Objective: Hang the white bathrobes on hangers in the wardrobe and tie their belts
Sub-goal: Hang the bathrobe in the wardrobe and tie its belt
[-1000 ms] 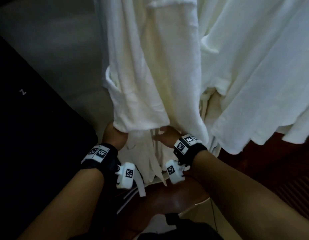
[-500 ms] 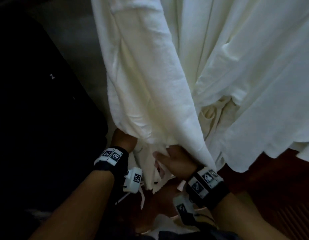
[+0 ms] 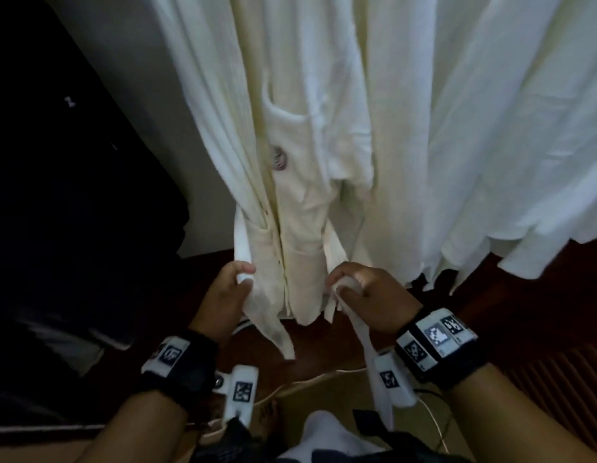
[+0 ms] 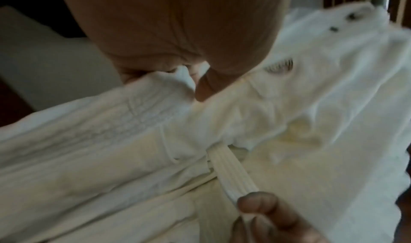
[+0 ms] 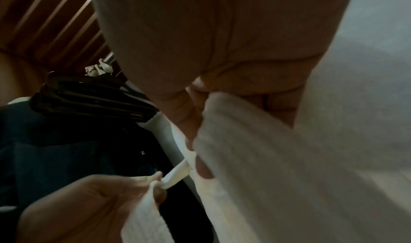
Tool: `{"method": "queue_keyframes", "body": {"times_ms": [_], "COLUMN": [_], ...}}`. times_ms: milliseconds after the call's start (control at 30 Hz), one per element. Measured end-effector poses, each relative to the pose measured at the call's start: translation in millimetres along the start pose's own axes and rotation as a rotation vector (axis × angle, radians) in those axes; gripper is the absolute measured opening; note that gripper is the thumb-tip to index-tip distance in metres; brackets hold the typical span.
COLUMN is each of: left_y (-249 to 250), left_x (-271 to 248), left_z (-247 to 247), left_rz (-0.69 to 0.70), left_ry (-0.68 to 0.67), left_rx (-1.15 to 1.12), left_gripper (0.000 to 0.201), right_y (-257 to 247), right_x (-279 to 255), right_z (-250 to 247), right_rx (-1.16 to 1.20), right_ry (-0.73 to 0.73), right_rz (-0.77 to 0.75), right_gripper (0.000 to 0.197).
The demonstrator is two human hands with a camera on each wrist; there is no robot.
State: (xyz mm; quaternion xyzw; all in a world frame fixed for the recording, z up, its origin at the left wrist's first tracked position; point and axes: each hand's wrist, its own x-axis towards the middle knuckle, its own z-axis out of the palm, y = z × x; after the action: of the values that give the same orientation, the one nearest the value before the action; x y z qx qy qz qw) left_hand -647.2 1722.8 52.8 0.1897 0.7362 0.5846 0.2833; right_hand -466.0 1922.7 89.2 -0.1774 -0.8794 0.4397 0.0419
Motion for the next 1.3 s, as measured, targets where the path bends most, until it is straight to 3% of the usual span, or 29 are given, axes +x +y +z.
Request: {"method": "queue_keyframes", "body": {"times_ms": [233, 433, 567, 733, 833, 900, 967, 1067, 1233, 1300], "left_y": [-18.0, -16.5, -15.6, -21.6, -23.1, -21.7, -18.0, -17.3, -29.1, -34.0], "left_x": [-64.4, -77.9, -82.6, -86.6, -91.3, -93.9, -94.6, -85.8, -56.4, -48.6], "left_z": [21.6, 38.9, 44.7, 36.5, 25.2, 15.3, 8.4, -0.5, -29.1, -37.3], "left_rz": [-0.026, -0.034, -0.035, -0.131, -0.146, -0.149, -0.116, 0.018, 0.148, 0.193], "left_ry": [0.046, -0.039, -0.12, -0.225, -0.261, -0.29, -0.302, -0.242, -0.097, -0.099], "left_rx": [-0.108, -0.156, -0.248, -0.395, -0.56, -0.628, -0.579, -0.242, 0.076, 0.186], "left_gripper": [0.025, 0.037, 0.038, 0.034, 0.052, 0.059, 0.051, 0.036, 0.035, 0.033], "right_y": [-1.1, -0.7, -11.8, -27.5, -27.4, -28.3, -31.8, -39.8, -49.2, -55.5], "right_x": [-34.4, -38.6, -40.2, -36.6, -29.6, -27.0, -24.7, -24.0, -37.1, -42.7], "right_z": [26.7, 44.1, 40.9, 46.7, 66.0, 82.5, 94.7, 102.3, 101.5, 96.2], "right_rx": [0.116, 0.087, -0.081, -0.24, -0.136, 0.019, 0.175, 0.311, 0.309, 0.353], "right_ry": [-0.09, -0.189, -0.157, -0.077, 0.025, 0.034, 0.006, -0.021, -0.093, -0.161], "right_rz": [-0.148, -0.146, -0.176, -0.161, -0.118, -0.003, 0.108, 0.167, 0.171, 0.146], "right_gripper": [0.046, 0.03, 0.018, 0.032, 0.039, 0.047, 0.051, 0.051, 0.086, 0.075]}}
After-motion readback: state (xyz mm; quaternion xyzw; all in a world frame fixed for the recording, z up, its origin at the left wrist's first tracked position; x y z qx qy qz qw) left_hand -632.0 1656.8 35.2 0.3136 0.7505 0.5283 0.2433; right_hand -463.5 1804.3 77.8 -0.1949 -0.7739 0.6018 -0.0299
